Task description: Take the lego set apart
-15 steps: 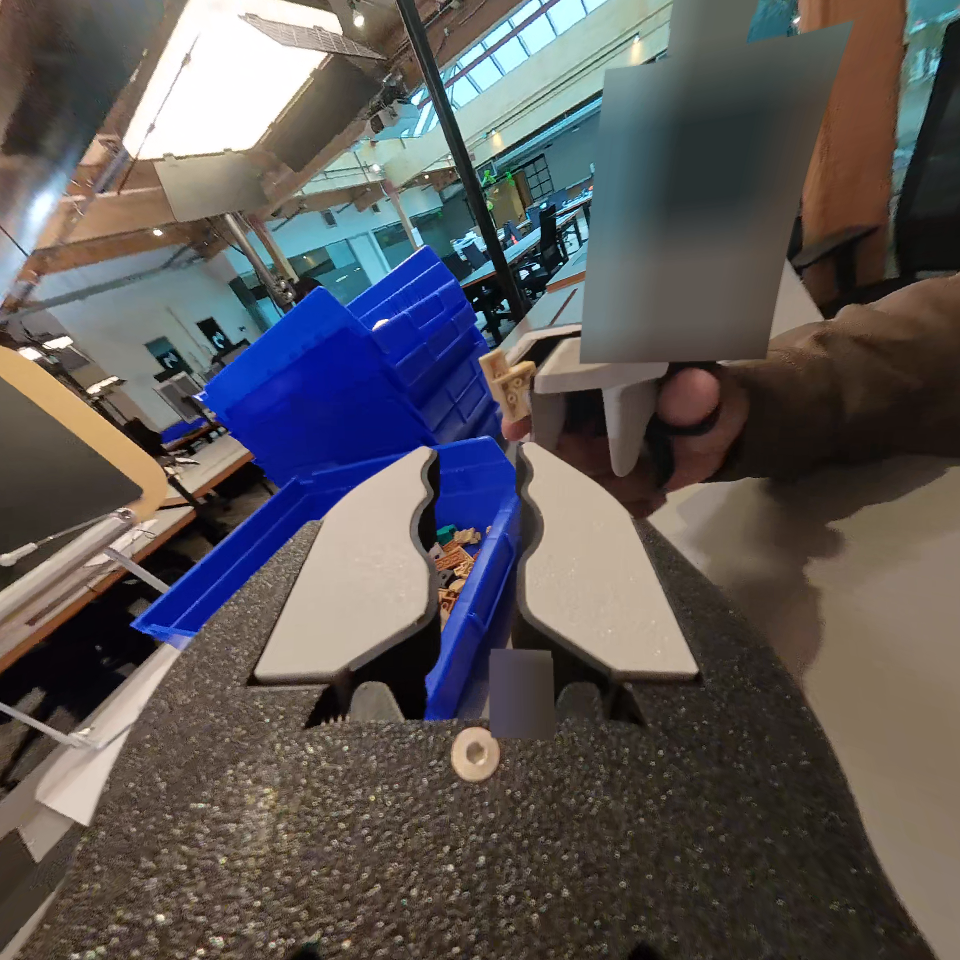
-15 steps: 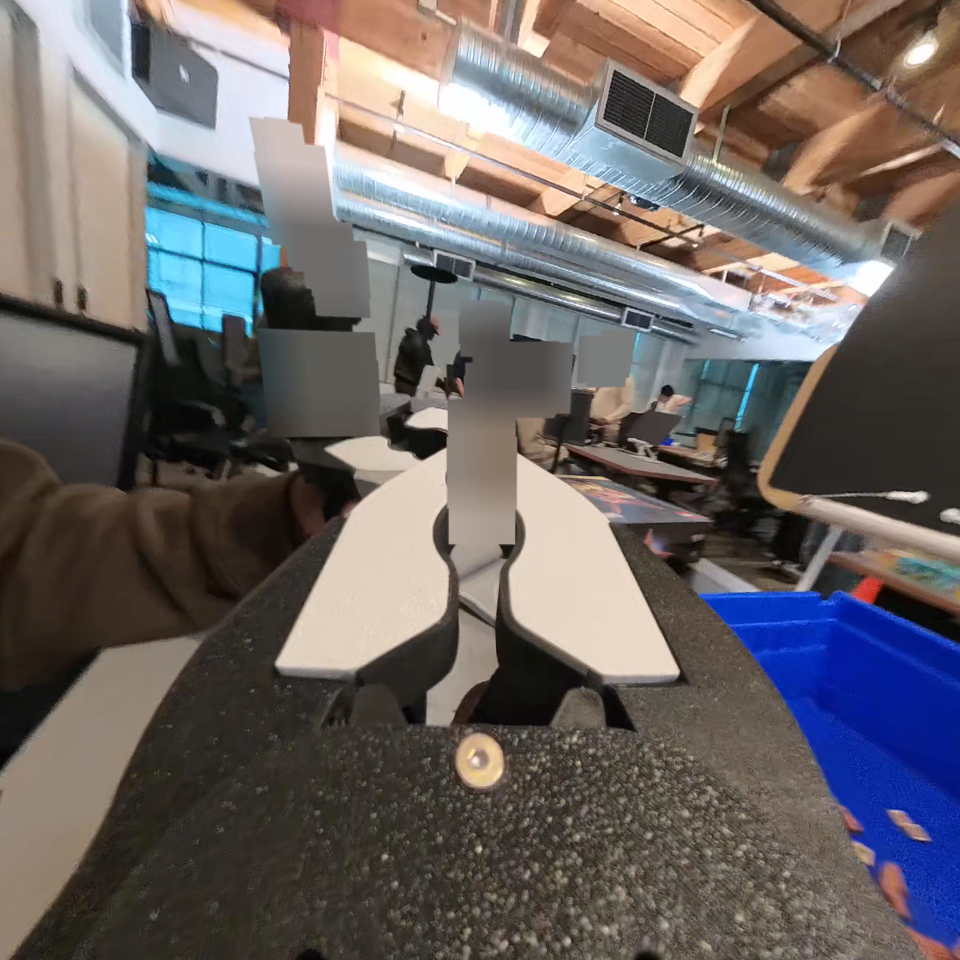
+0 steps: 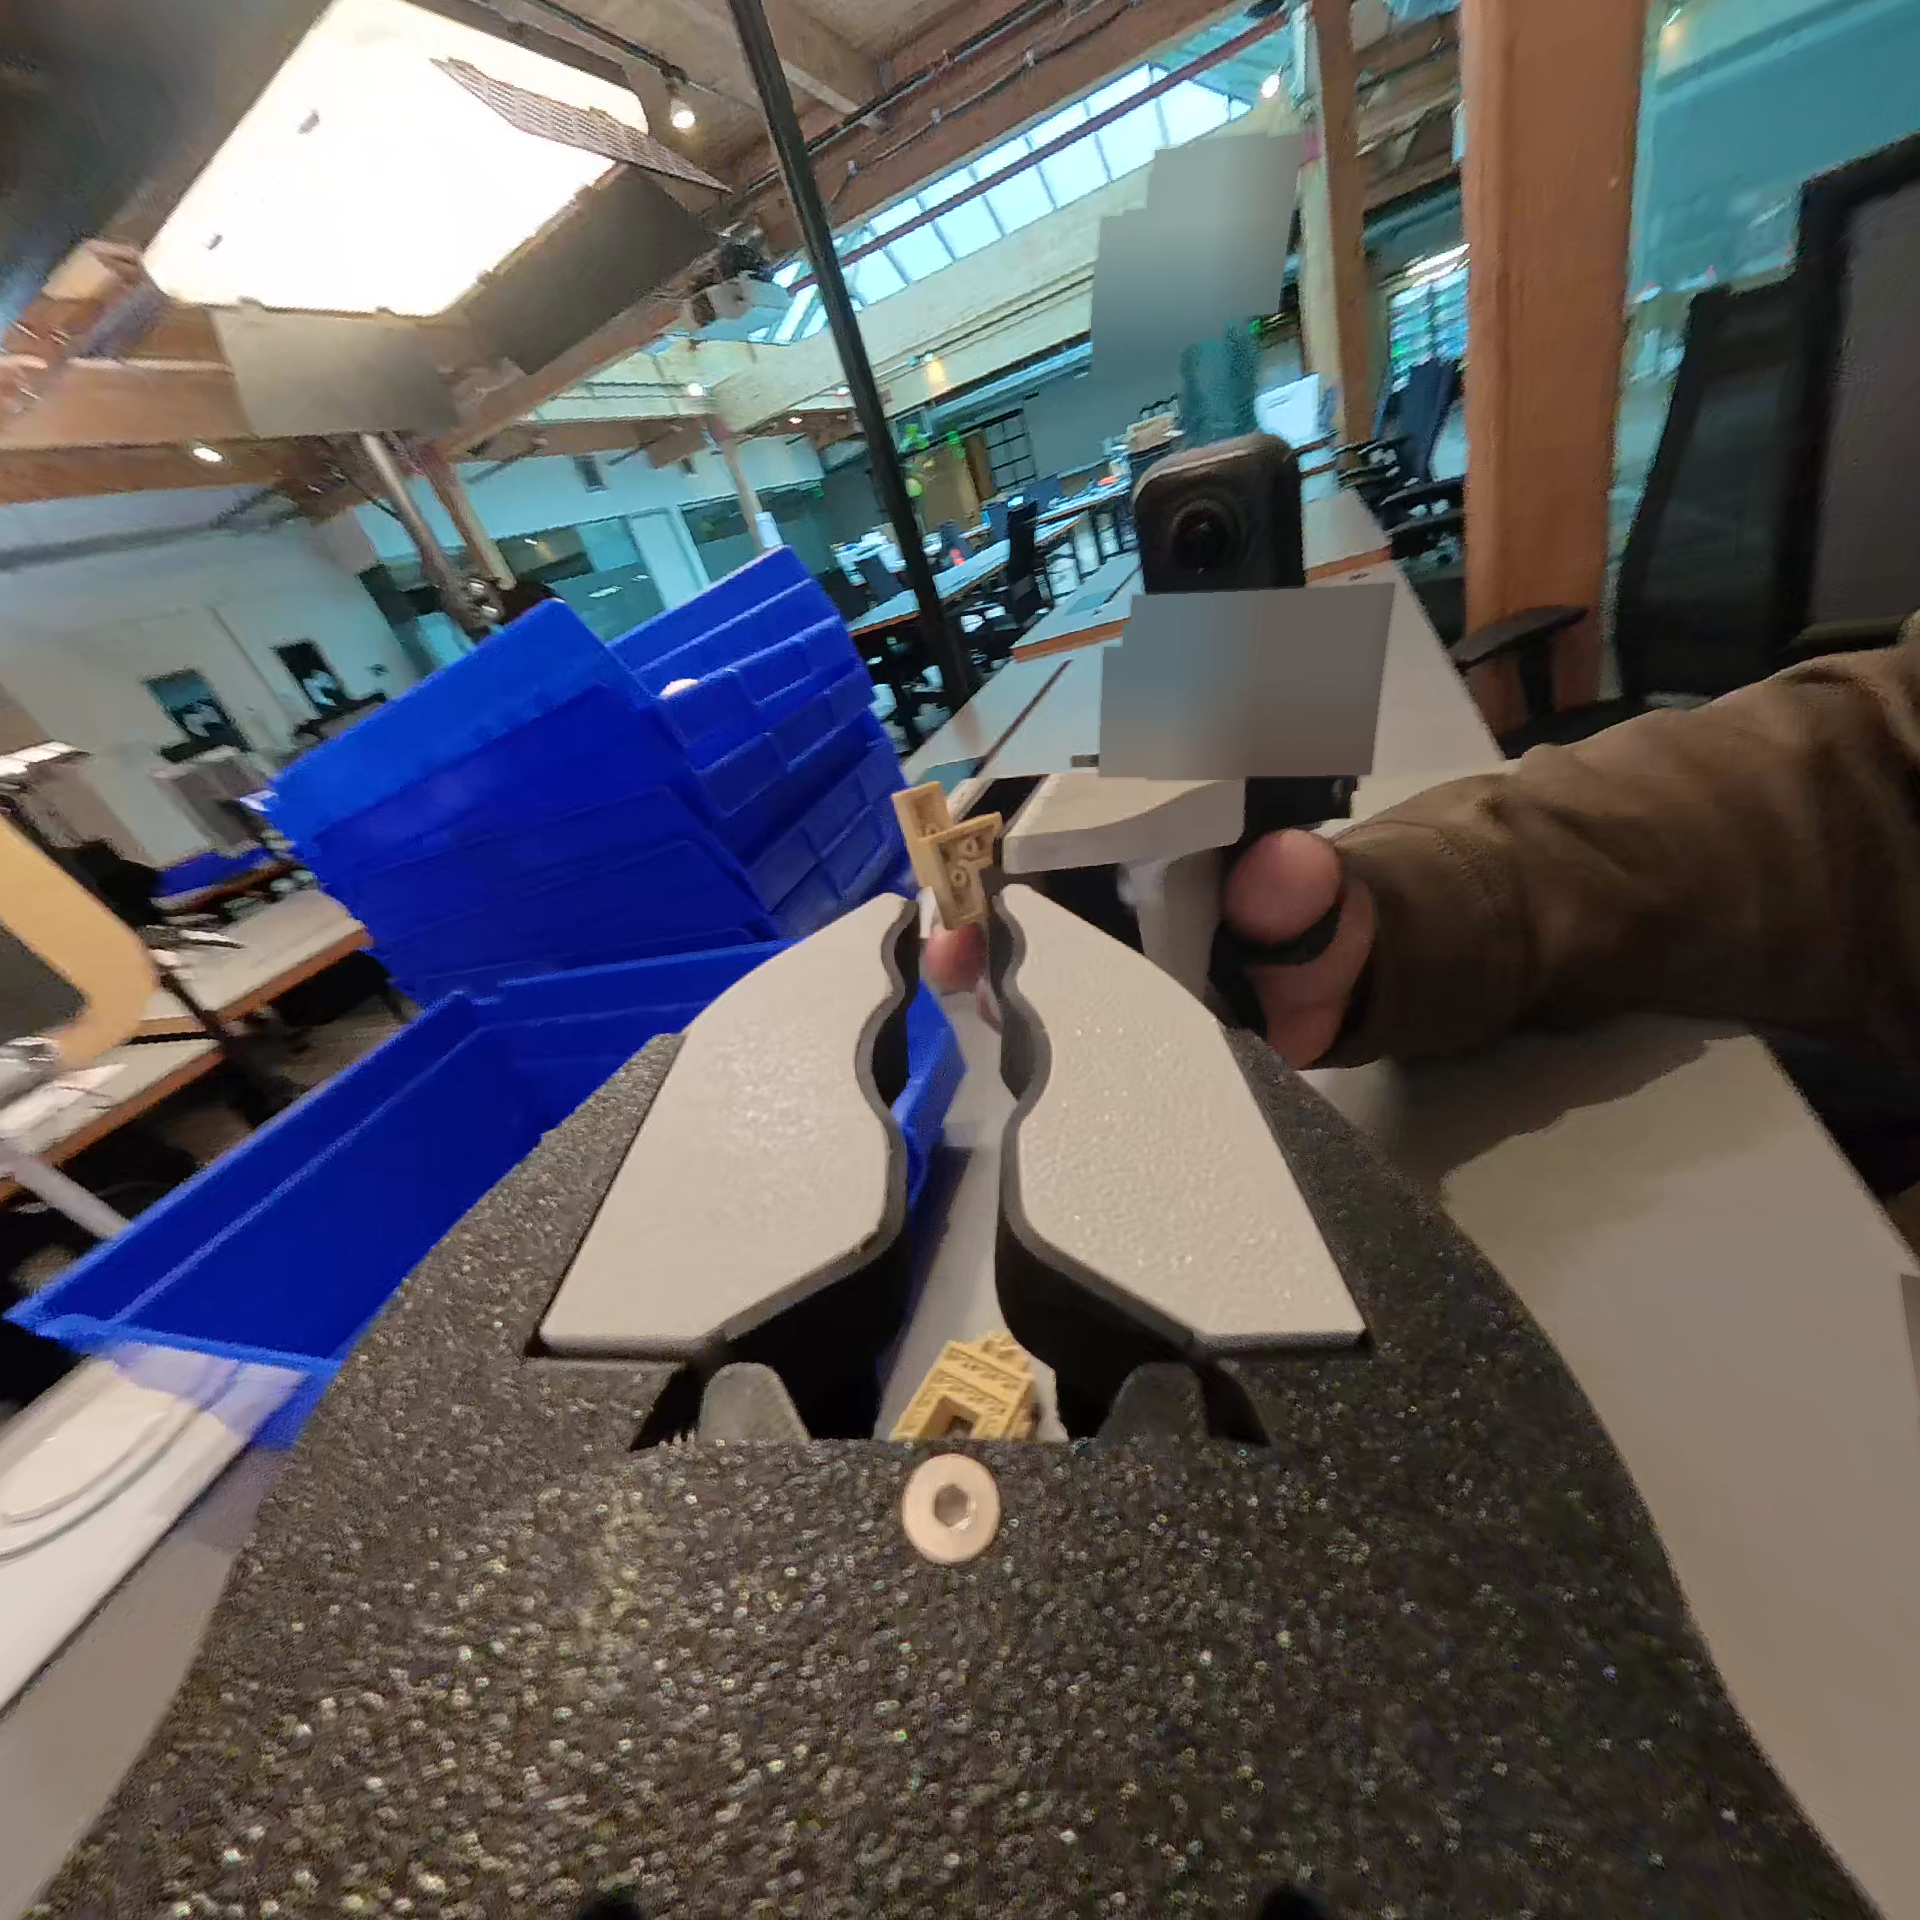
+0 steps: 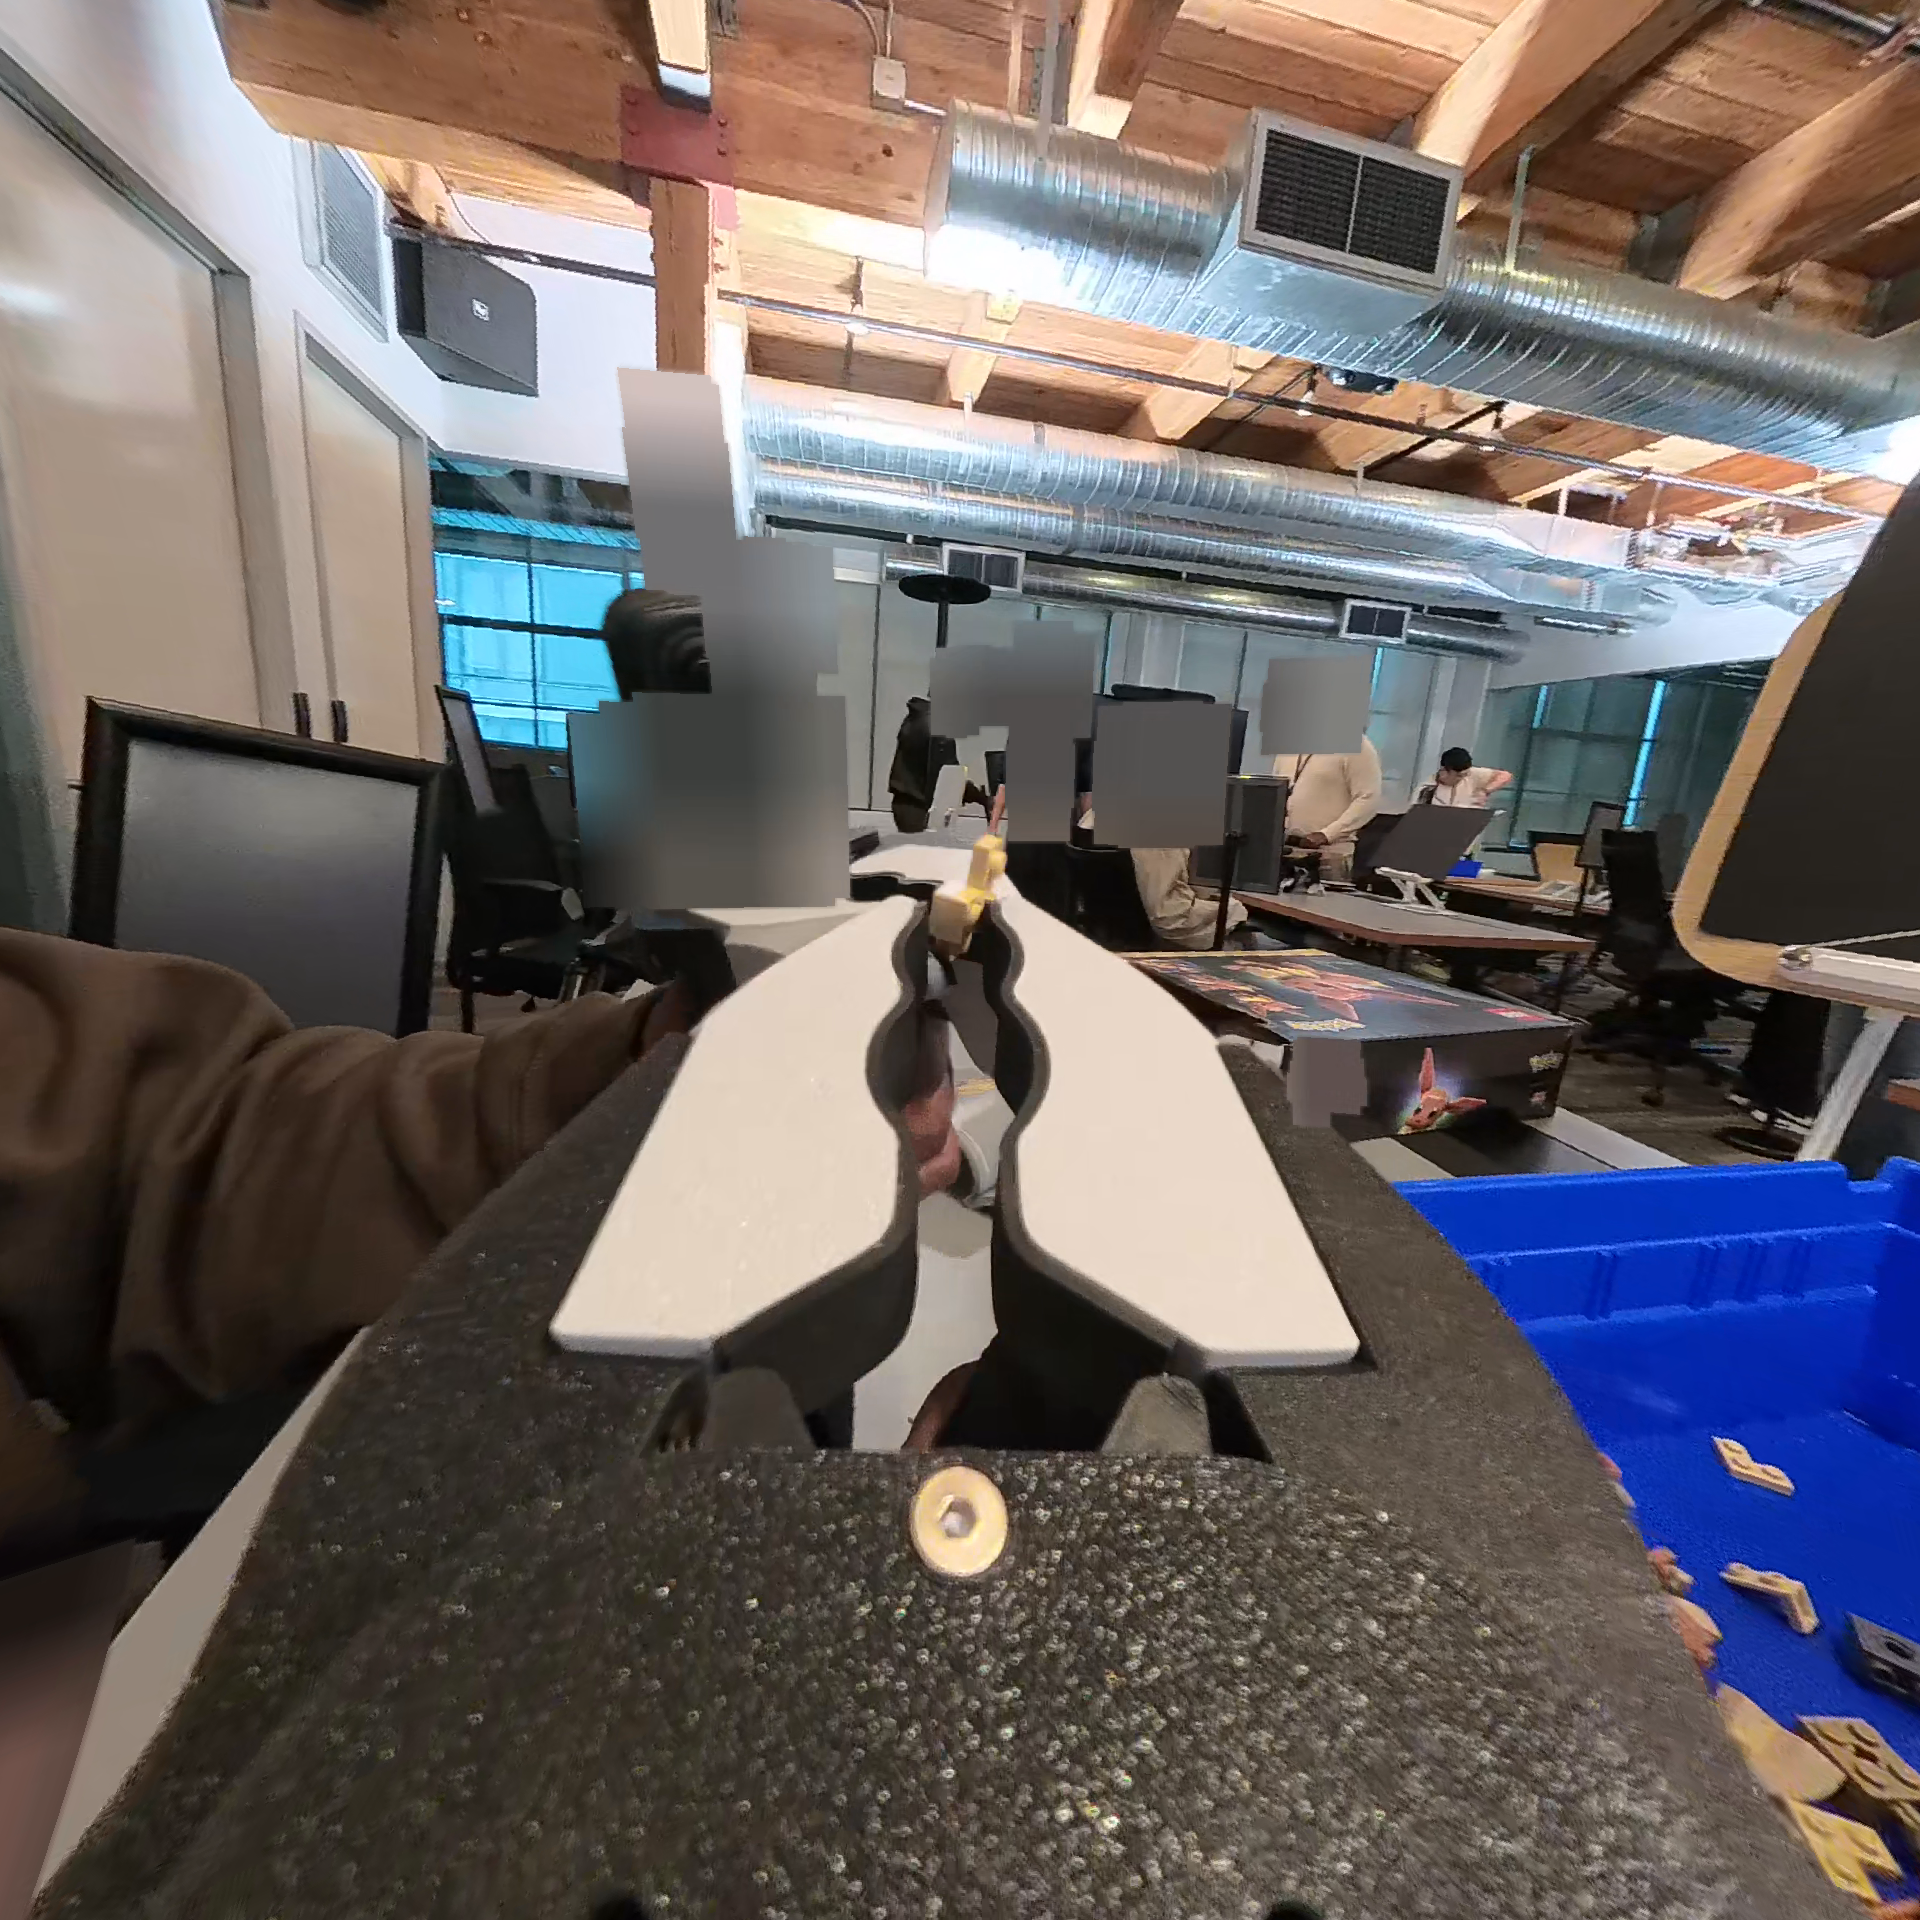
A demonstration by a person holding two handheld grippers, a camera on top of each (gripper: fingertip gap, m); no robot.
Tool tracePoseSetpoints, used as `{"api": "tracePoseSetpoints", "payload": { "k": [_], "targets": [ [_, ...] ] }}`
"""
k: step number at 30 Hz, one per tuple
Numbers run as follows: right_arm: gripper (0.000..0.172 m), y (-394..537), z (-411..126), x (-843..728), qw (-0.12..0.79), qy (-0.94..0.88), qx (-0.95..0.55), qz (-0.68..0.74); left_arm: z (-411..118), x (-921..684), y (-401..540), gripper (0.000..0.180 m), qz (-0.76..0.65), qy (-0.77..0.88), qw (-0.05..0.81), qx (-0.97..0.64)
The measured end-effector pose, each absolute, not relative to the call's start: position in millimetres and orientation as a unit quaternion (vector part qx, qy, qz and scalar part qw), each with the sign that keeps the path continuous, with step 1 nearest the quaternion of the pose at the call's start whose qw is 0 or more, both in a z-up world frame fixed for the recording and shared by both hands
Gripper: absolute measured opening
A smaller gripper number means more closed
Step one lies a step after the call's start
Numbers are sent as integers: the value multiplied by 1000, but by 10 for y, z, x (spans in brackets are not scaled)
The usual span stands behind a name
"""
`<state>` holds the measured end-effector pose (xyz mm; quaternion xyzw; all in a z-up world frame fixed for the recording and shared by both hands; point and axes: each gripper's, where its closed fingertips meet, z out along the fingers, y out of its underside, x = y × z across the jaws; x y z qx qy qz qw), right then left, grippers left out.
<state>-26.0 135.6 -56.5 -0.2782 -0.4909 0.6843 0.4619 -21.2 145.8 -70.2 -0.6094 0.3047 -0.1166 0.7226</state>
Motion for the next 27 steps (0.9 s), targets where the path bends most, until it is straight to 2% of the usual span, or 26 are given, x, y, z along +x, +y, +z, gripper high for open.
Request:
{"api": "tracePoseSetpoints", "payload": {
  "k": [7,12,15,17,20,22,27],
  "targets": [
    [9,1297,-586,-235,446,-506,-265,689,-719,-146,1379,8,-216,303,697,-613],
    [9,1312,-636,-254,457,-529,-266,664,-760,-187,1403,7,-177,313,691,-627],
    [11,1363,-690,-254,480,-560,-262,623,-787,-252,1453,6,-71,336,695,-631],
    [12,1392,-762,-249,498,-598,-253,575,-803,-366,1512,6,53,352,692,-628],
    [17,1509,-908,-274,559,-657,-234,448,-833,-560,1585,6,272,387,653,-592],
    [19,1613,-968,-310,608,-675,-219,357,-878,-595,1618,6,369,414,617,-559],
    [18,1686,-1090,-394,651,-696,-195,232,-1080,-517,1699,6,449,472,548,-524]
  ]
}}
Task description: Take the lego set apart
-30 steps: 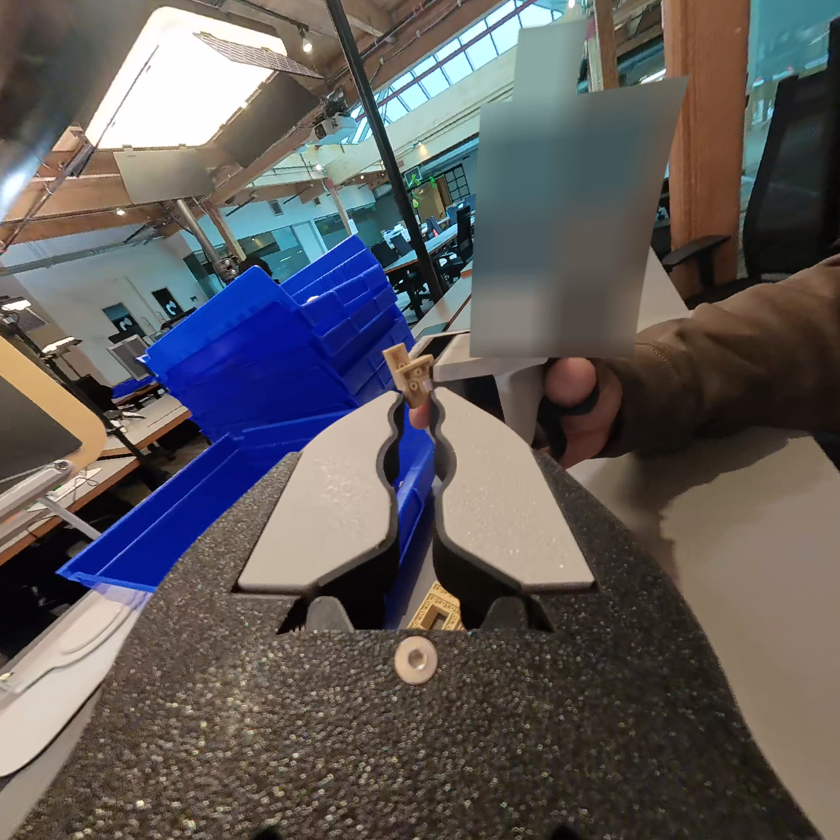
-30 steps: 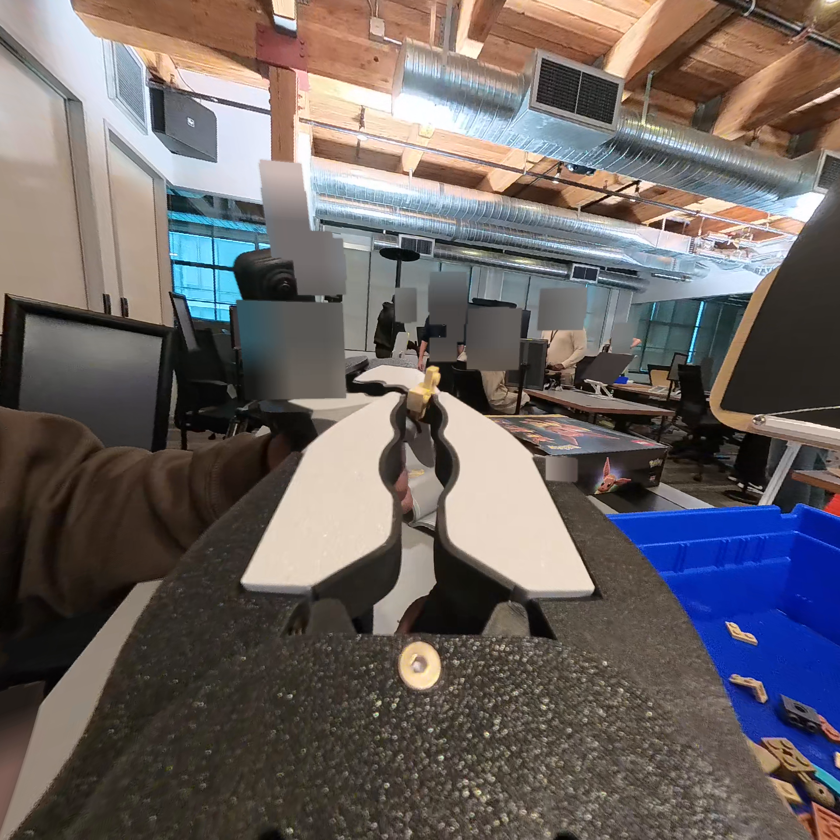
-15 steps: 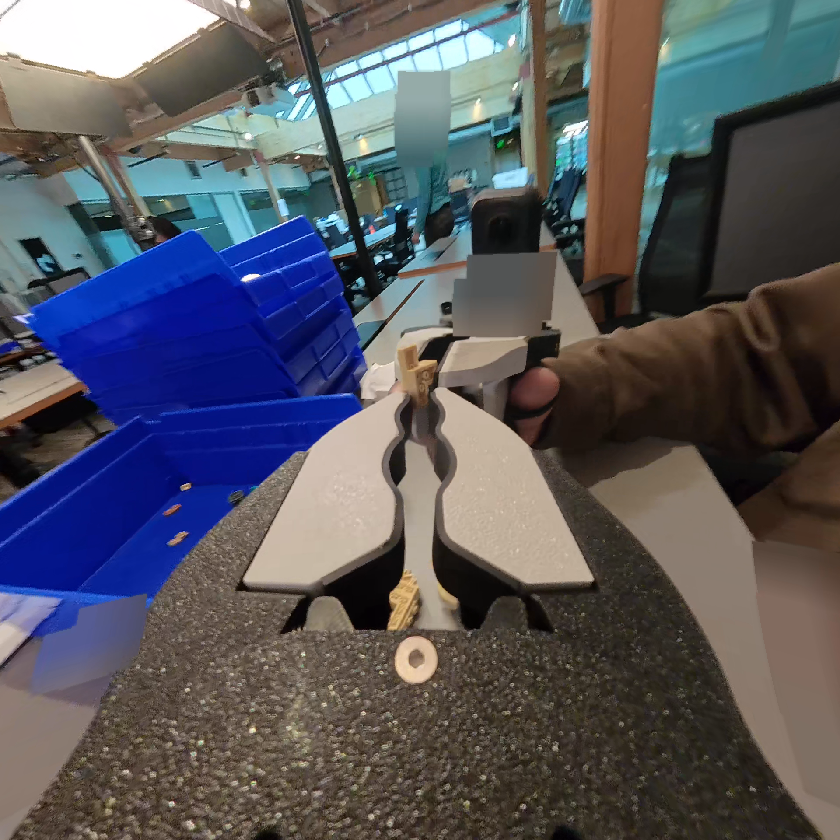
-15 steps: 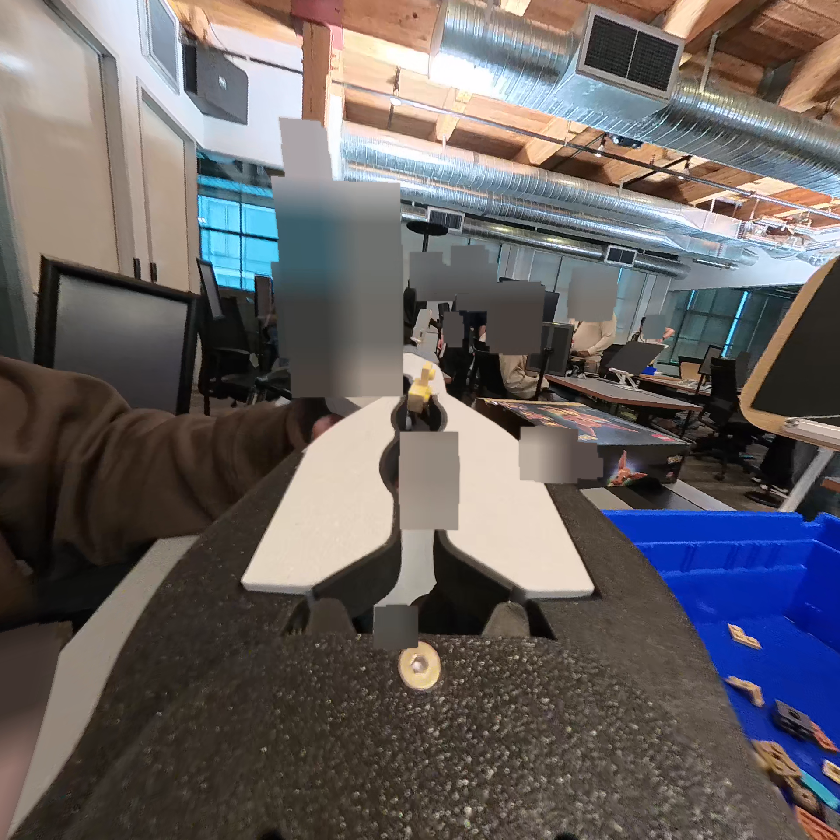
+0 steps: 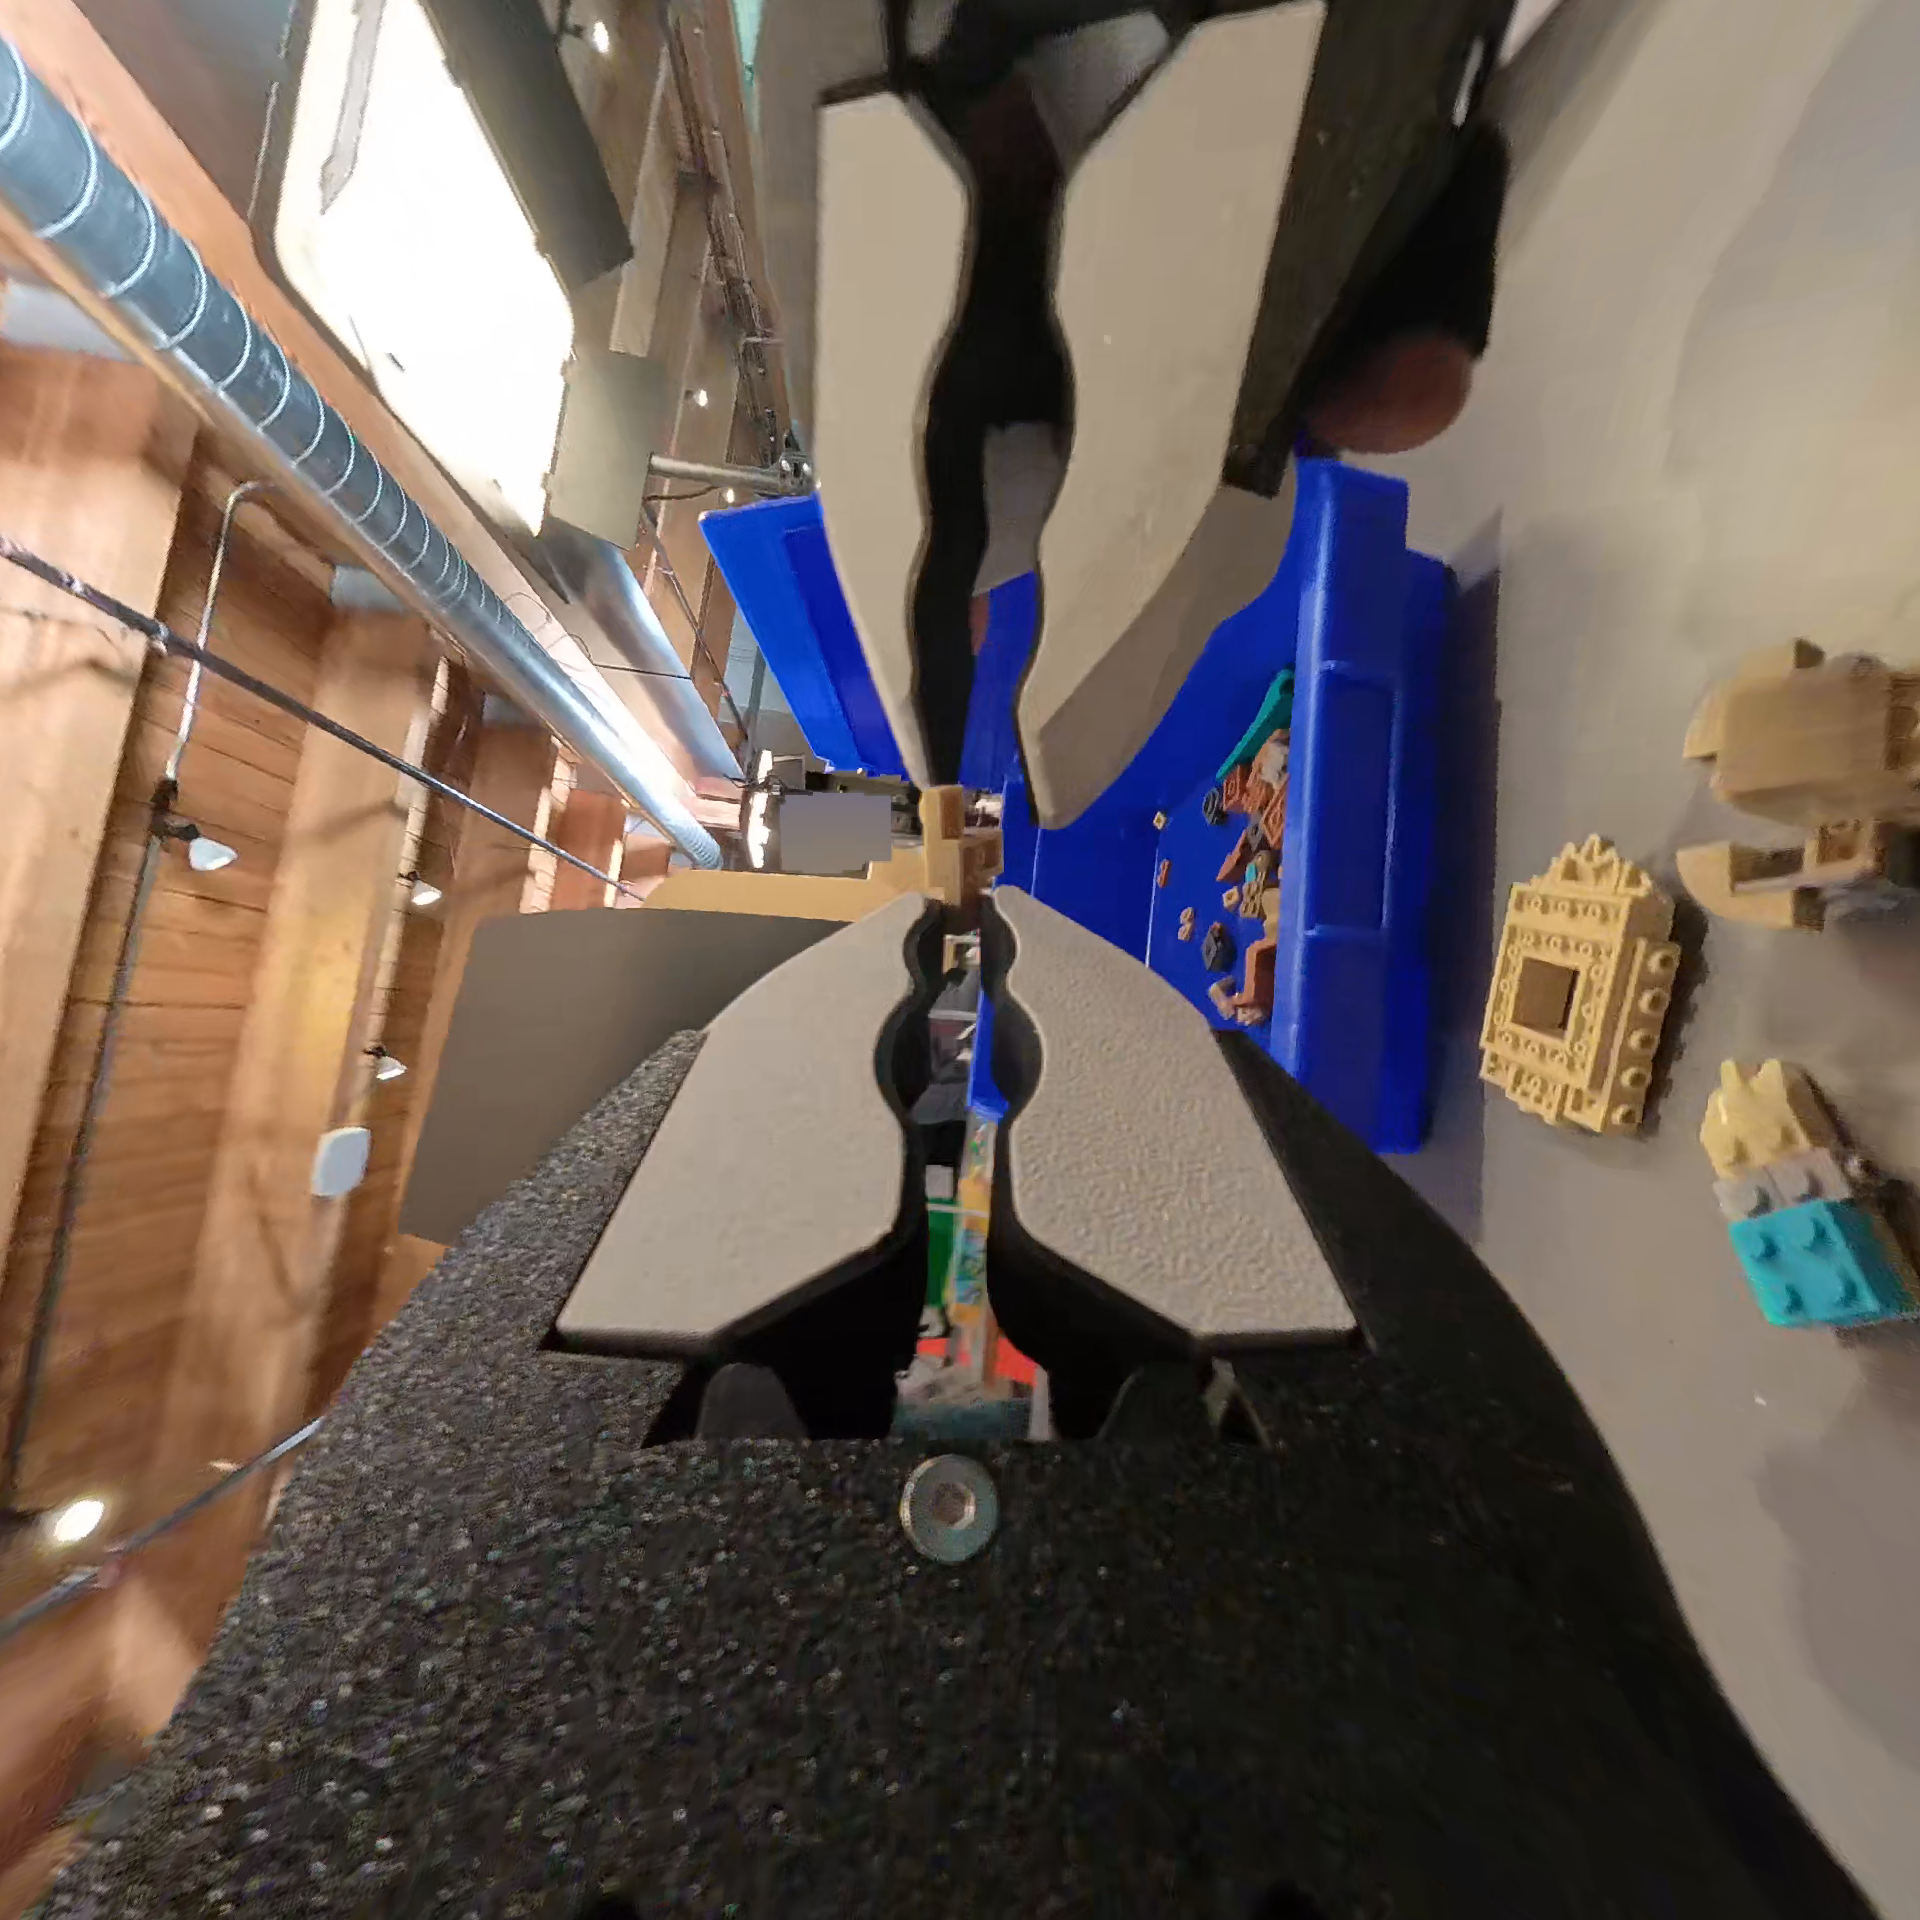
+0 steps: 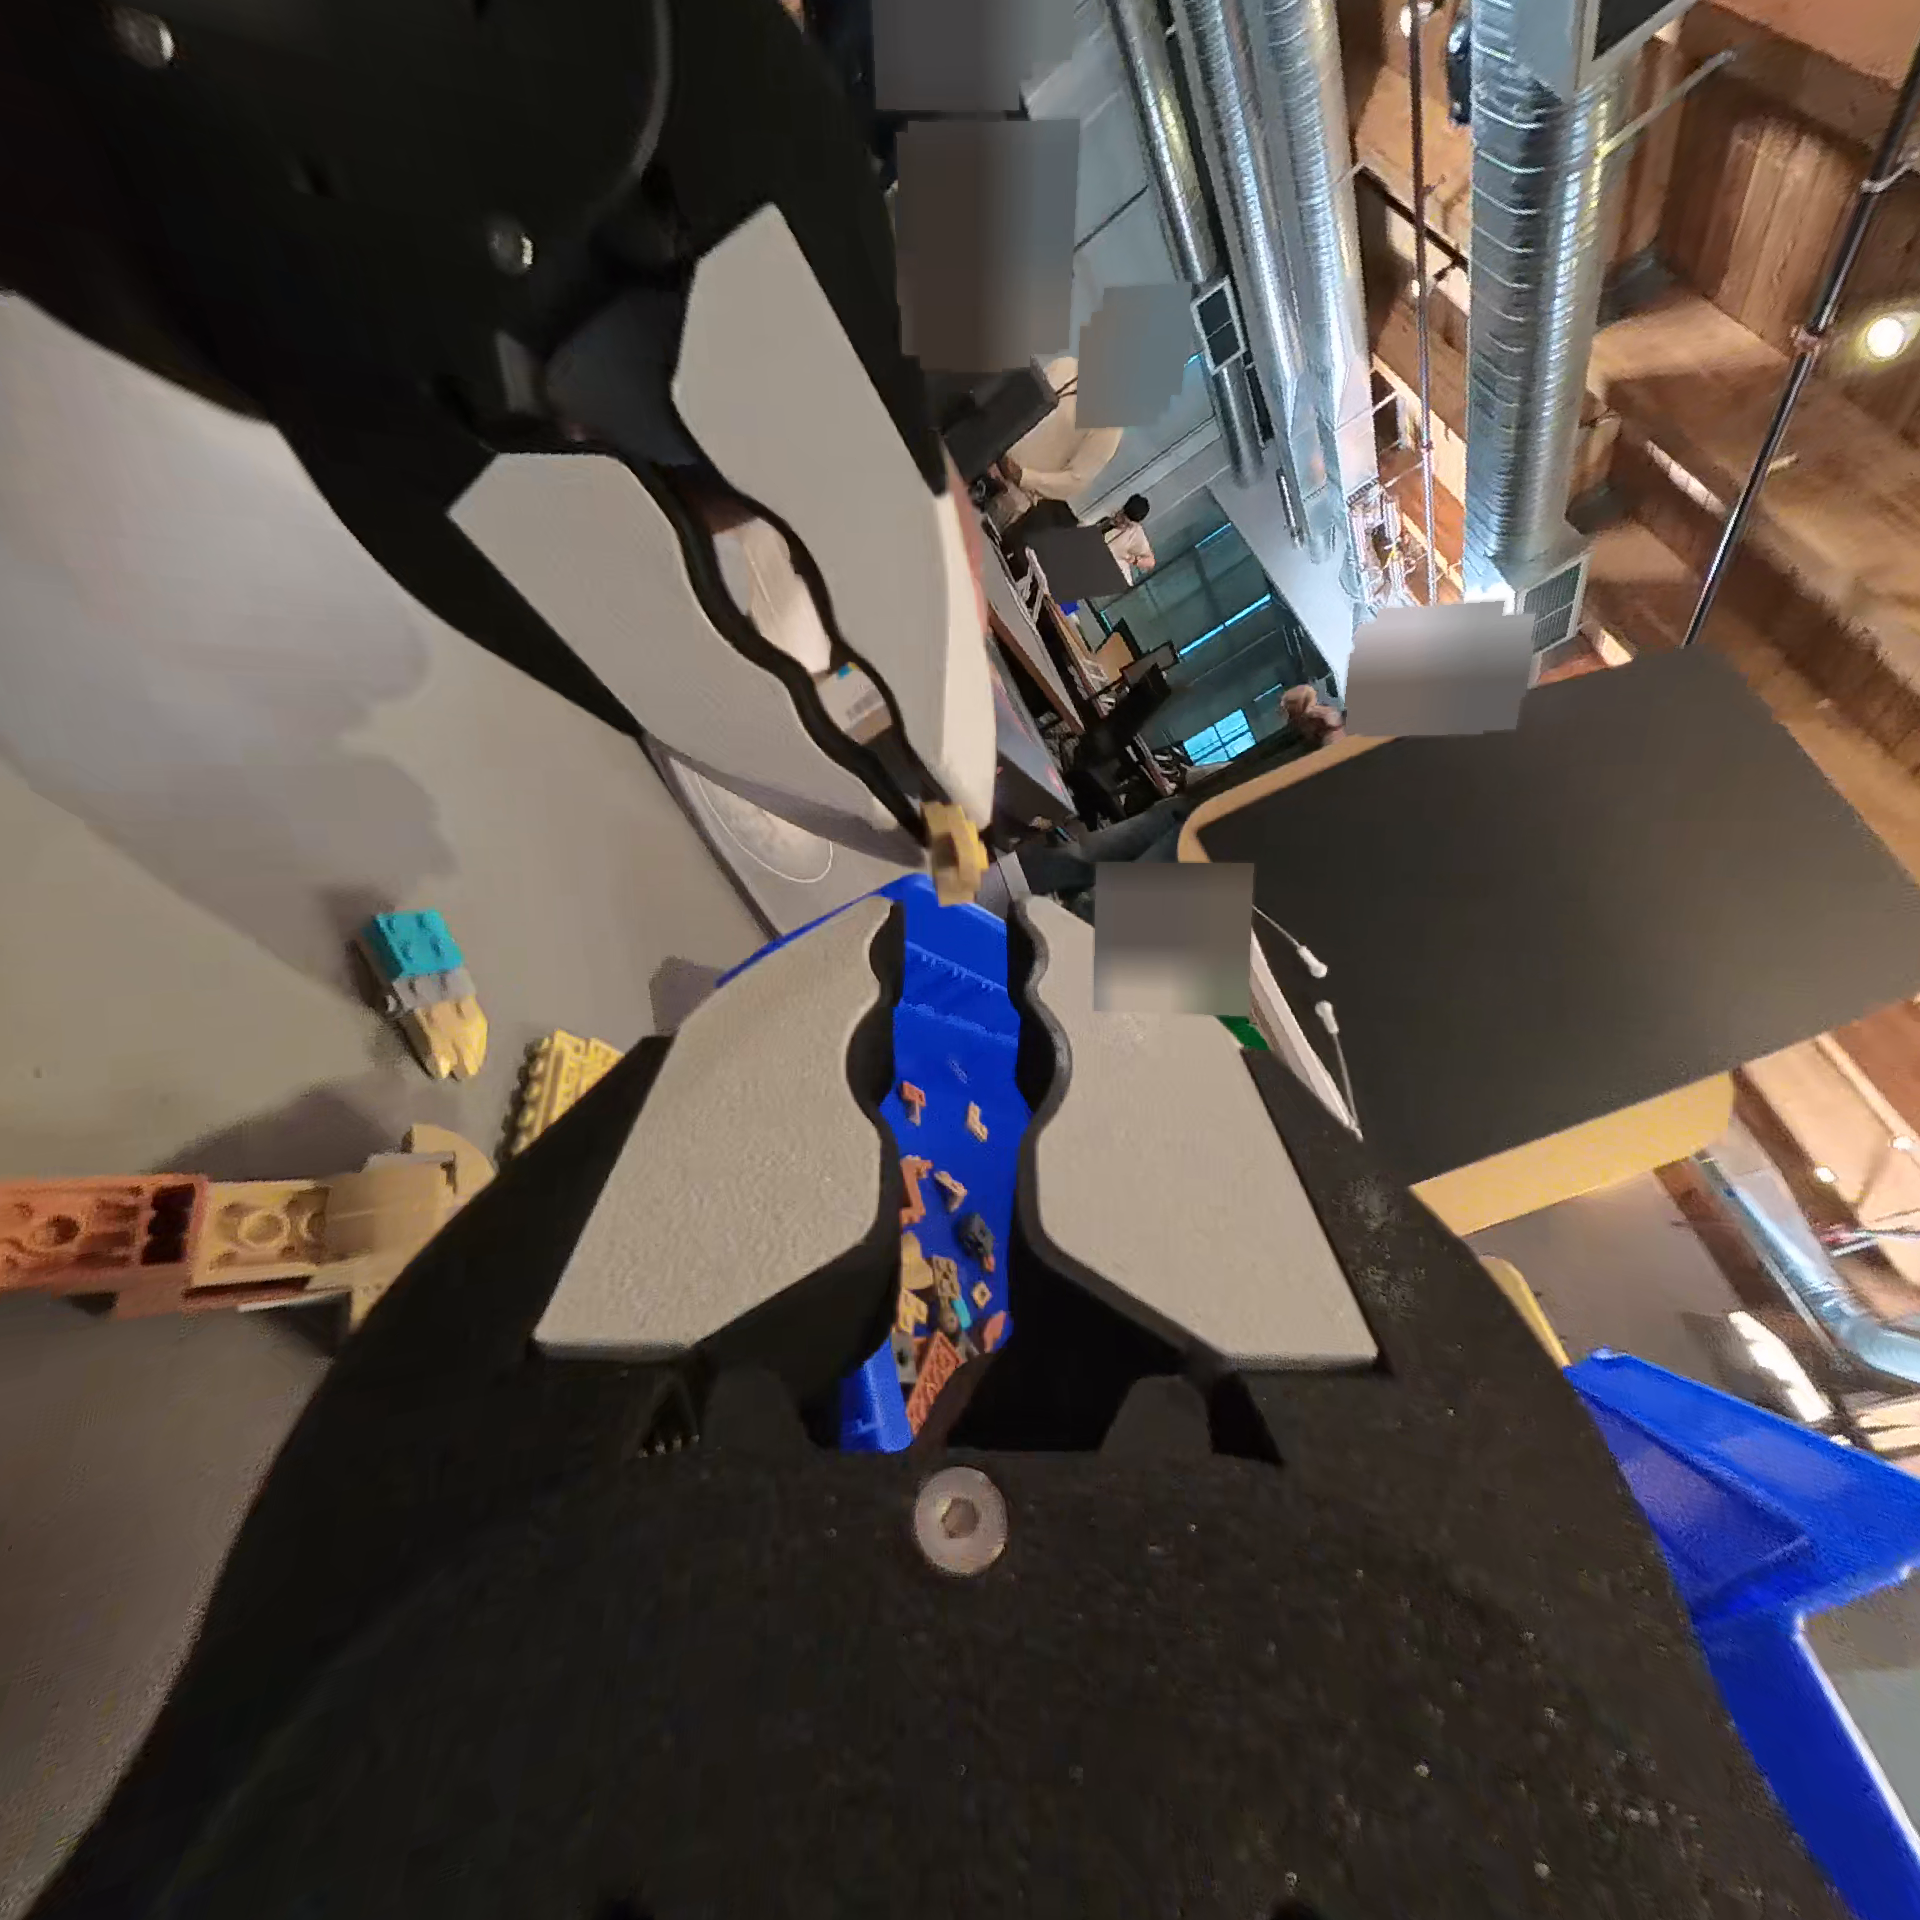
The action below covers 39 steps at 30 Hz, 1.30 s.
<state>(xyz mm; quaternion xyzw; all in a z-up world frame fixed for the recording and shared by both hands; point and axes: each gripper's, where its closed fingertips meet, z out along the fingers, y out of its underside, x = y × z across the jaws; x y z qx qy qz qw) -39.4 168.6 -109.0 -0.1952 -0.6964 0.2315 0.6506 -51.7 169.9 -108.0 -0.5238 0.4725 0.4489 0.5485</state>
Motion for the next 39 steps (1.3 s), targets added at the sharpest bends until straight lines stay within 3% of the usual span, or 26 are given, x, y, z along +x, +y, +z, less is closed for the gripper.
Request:
{"api": "tracePoseSetpoints", "payload": {
  "k": [7,14,25,39],
  "targets": [
    [16,1691,-1204,-403,650,-724,-169,158,-1263,-564,1767,6,522,523,467,-485],
    [5,1715,-1354,-407,626,-752,-163,124,-1335,-479,1757,5,532,557,446,-455],
    [5,1684,-1435,-335,508,-777,-256,270,-1423,-365,1700,6,533,600,423,-421],
    [4,1723,-1472,-455,445,-745,-356,348,-1452,-448,1710,6,512,593,427,-452]
  ]
}}
